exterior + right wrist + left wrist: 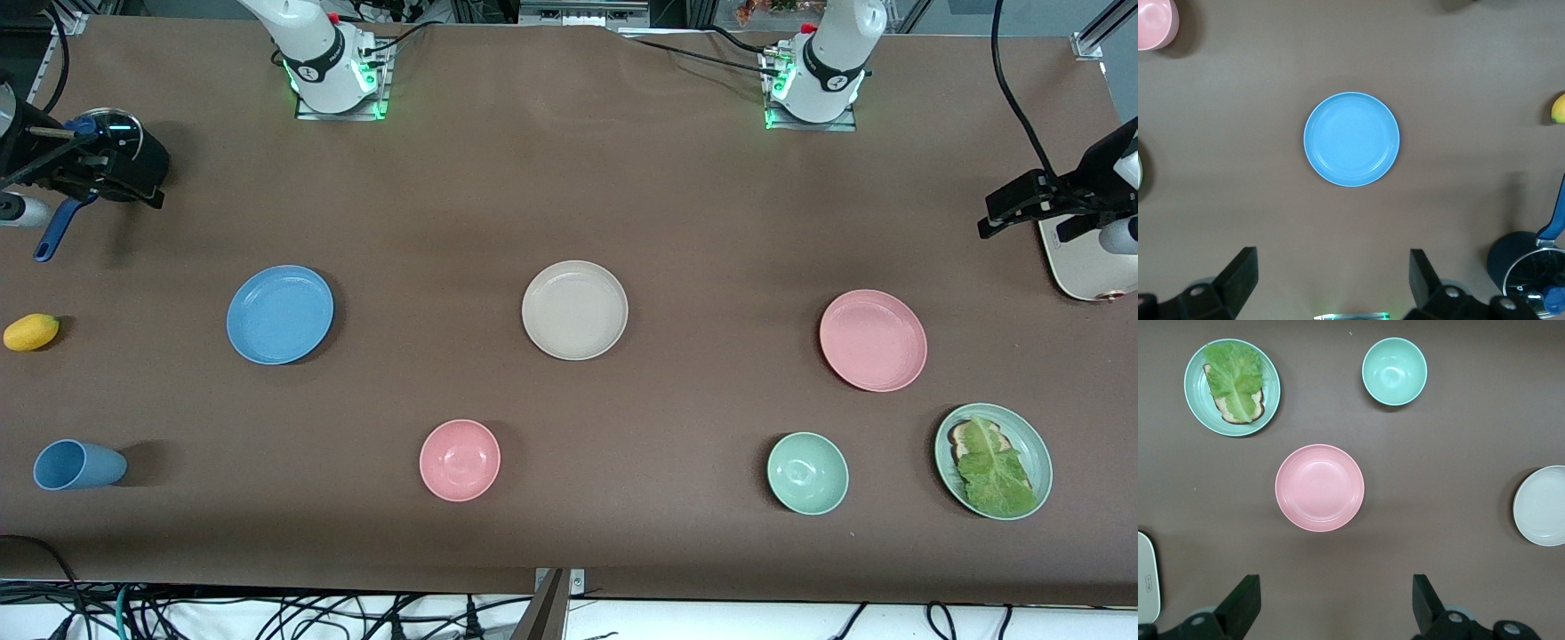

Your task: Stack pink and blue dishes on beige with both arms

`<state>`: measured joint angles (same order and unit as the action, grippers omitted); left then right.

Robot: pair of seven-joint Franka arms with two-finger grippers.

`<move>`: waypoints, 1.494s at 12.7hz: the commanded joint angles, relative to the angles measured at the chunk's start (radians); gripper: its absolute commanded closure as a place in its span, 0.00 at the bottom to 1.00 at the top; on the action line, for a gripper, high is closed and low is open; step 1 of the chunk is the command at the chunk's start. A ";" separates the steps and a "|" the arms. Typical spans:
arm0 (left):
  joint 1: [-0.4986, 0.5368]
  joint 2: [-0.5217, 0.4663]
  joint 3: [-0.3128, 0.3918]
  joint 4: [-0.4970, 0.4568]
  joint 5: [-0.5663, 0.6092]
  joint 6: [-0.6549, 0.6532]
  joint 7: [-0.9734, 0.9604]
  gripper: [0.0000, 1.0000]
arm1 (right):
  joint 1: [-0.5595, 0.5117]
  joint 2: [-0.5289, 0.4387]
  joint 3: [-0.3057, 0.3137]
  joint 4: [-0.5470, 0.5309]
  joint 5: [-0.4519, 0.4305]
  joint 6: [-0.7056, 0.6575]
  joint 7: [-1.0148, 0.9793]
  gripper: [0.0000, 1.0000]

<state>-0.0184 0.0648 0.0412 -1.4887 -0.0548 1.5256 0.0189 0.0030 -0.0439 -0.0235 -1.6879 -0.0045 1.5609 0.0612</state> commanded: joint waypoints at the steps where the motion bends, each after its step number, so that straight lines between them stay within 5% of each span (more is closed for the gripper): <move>1: 0.003 -0.057 0.000 -0.079 -0.007 0.004 0.021 0.00 | 0.014 0.015 -0.007 0.030 -0.015 -0.012 0.011 0.00; 7: -0.006 -0.069 0.000 -0.133 -0.007 0.002 0.021 0.00 | 0.012 0.016 -0.009 0.030 -0.009 -0.036 -0.001 0.00; 19: -0.009 -0.028 -0.007 -0.093 0.038 0.002 0.032 0.00 | 0.015 0.015 -0.004 0.030 -0.011 -0.047 -0.003 0.00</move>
<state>-0.0285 0.0260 0.0351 -1.5978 -0.0385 1.5283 0.0272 0.0113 -0.0387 -0.0236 -1.6860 -0.0047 1.5385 0.0616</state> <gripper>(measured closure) 0.000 0.000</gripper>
